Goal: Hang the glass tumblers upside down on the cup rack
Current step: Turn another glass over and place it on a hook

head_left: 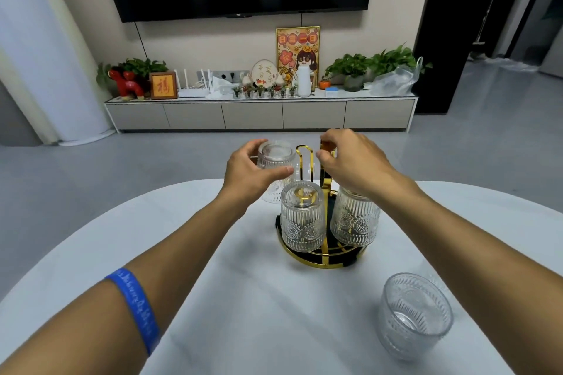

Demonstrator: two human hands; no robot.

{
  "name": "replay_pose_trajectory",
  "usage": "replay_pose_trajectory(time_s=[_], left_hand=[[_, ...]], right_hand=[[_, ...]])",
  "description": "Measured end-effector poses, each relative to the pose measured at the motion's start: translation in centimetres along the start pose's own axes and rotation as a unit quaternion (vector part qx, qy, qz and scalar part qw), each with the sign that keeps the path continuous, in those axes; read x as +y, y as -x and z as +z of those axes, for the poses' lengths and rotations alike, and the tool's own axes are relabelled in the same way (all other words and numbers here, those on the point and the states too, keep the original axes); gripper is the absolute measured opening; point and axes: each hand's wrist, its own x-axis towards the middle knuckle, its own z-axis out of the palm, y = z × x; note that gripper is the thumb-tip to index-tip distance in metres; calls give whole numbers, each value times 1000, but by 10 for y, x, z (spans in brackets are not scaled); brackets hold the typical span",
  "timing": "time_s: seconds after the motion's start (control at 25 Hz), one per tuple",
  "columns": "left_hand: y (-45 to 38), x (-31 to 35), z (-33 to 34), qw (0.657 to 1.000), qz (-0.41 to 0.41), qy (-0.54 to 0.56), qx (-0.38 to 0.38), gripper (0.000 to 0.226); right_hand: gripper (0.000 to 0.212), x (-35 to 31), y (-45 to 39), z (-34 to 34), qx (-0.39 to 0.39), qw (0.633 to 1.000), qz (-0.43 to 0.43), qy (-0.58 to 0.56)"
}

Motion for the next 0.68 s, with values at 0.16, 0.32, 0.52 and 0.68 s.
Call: replay_pose_trajectory(time_s=[0.16,0.32,0.52,0.68], left_hand=[[4,-21,9,999,-12,-36,-9,75],[7,-31,12,999,-7,-36,-11,72],[7,-28,8,997,1,-68,-26,74],[9,-26,8,996,-32,-48,-67,73]], right_hand=[[39,3,-1,1,-7,1000,-2,4],[40,4,0,3,-2,1000,-1,-5],[43,6,2,4,4,1000,5,-15],[44,4,4,2,-29,999,24,-29]])
